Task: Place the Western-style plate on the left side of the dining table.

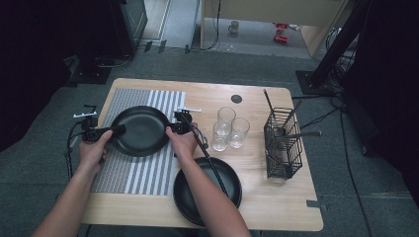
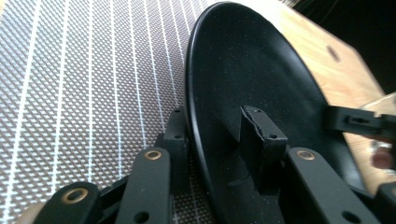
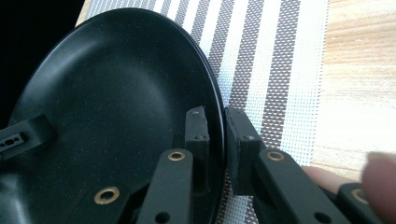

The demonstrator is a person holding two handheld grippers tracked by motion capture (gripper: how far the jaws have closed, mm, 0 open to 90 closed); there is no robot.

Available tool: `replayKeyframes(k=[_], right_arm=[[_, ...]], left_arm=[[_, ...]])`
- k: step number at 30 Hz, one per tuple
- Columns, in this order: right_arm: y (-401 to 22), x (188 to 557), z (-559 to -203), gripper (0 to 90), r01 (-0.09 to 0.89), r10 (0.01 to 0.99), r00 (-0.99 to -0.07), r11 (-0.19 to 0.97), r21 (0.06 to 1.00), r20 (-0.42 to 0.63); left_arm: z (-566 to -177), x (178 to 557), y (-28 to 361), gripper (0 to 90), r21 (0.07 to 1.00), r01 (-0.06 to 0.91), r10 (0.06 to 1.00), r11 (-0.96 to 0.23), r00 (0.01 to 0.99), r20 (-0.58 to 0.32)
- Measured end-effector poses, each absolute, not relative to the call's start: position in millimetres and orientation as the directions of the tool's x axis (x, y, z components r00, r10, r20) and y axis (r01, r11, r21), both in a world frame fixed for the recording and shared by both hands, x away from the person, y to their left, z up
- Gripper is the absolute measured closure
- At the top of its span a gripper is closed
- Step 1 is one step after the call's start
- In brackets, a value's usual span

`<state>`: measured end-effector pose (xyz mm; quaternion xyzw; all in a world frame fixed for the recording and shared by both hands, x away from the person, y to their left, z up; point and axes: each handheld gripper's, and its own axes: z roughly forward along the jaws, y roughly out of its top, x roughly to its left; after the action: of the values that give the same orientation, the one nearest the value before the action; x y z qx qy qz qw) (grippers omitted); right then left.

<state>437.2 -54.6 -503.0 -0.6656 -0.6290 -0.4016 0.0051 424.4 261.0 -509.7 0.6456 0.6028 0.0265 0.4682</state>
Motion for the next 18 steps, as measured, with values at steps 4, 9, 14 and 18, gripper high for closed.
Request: replayKeyframes(k=[4,9,14,18], right_arm=[[-54.8,437.6,-503.4,81.7,0.837,0.834,-0.108,-0.217,0.503,0.54],[-54.0,436.2,-500.4,81.8,0.826,0.853,-0.104,-0.212,0.522,0.511],[-52.9,434.8,-499.6,79.9,0.819,0.867,-0.119,-0.19,0.541,0.485],[-50.9,432.6,-499.3,74.7,0.804,0.875,-0.166,-0.147,0.576,0.455]], left_arm=[[-509.4,427.2,258.1,64.6,0.651,0.746,0.838,0.14,0.261,-0.48],[-511.5,427.5,255.0,66.7,0.662,0.744,0.874,0.092,0.258,-0.412],[-511.4,426.9,253.8,67.5,0.666,0.741,0.879,0.086,0.258,-0.4],[-511.2,424.2,253.2,67.6,0.686,0.724,0.889,0.074,0.264,-0.374]])
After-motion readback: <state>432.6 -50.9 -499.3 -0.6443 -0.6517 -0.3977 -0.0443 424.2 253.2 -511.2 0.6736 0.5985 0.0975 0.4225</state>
